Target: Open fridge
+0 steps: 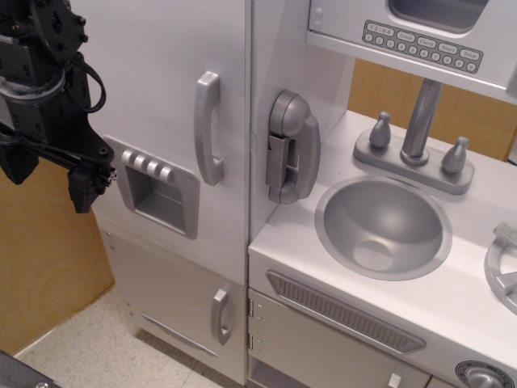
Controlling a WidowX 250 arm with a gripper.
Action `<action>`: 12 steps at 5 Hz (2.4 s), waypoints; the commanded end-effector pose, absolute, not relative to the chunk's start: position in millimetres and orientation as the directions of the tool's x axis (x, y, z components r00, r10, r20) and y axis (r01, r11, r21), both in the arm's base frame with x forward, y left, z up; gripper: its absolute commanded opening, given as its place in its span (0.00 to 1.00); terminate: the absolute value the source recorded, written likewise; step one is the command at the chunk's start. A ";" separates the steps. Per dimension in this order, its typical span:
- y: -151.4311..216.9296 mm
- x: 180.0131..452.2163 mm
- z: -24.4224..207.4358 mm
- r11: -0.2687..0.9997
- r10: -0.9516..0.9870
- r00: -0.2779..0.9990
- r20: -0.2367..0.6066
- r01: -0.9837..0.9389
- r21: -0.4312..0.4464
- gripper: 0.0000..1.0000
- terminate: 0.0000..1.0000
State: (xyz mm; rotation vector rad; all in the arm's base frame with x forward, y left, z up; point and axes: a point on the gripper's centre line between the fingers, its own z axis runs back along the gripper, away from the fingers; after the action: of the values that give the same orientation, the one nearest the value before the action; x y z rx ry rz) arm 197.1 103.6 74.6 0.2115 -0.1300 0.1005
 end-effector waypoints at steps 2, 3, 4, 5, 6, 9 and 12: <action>83.4 222.3 73.9 0.980 0.070 0.985 0.155 -0.098 0.175 1.00 0.00; 71.5 246.9 72.5 0.979 0.095 0.982 0.161 -0.122 0.164 1.00 0.00; 48.4 254.5 69.4 0.988 0.047 0.984 0.172 -0.071 0.135 1.00 0.00; 40.2 266.6 66.4 0.992 -0.004 0.975 0.222 -0.024 0.124 1.00 0.00; 39.3 281.1 64.0 0.994 -0.015 0.961 0.278 -0.014 0.105 1.00 0.00; 48.6 326.0 68.5 0.991 0.040 0.947 0.318 -0.077 0.105 1.00 0.00; 51.6 335.6 70.8 0.994 -0.058 0.902 0.427 0.014 0.105 0.00 0.00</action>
State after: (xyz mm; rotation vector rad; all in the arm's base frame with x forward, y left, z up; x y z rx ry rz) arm 330.8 51.8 51.6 0.0868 -0.3889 -0.0287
